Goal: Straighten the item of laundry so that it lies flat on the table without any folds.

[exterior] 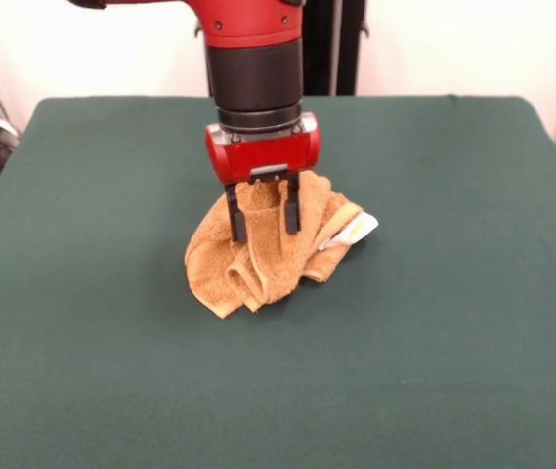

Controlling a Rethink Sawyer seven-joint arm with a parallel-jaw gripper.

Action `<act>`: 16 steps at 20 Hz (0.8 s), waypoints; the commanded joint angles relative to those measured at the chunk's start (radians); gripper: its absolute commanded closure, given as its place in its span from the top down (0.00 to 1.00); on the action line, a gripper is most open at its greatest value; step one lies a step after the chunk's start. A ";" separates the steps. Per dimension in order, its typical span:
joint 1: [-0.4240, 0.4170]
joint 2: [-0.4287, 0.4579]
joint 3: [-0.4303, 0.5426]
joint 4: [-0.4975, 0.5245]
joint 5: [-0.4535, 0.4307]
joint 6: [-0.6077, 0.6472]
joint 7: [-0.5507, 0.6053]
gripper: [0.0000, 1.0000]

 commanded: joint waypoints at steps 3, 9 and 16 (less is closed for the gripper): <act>0.013 0.105 0.004 -0.047 -0.095 0.055 -0.056 1.00; -0.019 0.095 0.025 -0.046 -0.098 0.074 -0.068 1.00; -0.073 0.114 0.097 -0.018 -0.026 0.097 -0.055 1.00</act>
